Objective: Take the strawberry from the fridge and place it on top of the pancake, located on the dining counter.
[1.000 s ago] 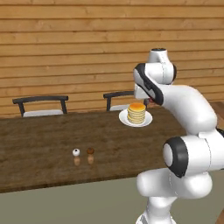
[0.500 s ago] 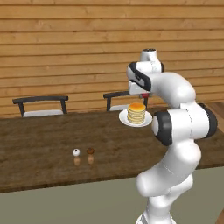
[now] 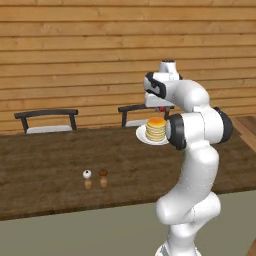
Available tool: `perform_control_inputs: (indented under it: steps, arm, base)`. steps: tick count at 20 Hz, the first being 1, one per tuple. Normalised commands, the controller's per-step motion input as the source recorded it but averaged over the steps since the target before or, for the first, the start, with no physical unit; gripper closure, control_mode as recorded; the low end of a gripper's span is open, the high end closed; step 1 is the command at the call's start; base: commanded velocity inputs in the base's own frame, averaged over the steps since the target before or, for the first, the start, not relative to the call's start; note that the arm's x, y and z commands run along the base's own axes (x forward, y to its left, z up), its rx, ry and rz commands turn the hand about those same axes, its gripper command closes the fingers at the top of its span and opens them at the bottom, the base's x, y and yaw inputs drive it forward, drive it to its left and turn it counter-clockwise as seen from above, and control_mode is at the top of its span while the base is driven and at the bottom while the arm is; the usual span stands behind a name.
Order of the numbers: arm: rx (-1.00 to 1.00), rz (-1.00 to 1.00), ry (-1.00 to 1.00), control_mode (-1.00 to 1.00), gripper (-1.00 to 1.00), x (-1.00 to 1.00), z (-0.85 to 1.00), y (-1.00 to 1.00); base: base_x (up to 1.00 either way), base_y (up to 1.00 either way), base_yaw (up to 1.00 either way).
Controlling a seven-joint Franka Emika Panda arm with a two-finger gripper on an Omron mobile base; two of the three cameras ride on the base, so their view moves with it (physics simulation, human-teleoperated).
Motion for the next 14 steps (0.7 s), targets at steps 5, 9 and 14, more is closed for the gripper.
perform_control_inputs:
  steps: [5,9,14]
  arm:
    - [0.00,0.00,0.00,-1.00,1.00,0.78,-0.29,0.00]
    - [0.00,0.00,0.00,-1.00,1.00,0.37,-0.33,0.00]
    - [0.00,0.00,0.00,-1.00,1.00,0.19,-0.33,0.00]
  base:
    - [0.00,0.00,0.00]
    - [0.00,0.00,0.00]
    - [0.00,0.00,0.00]
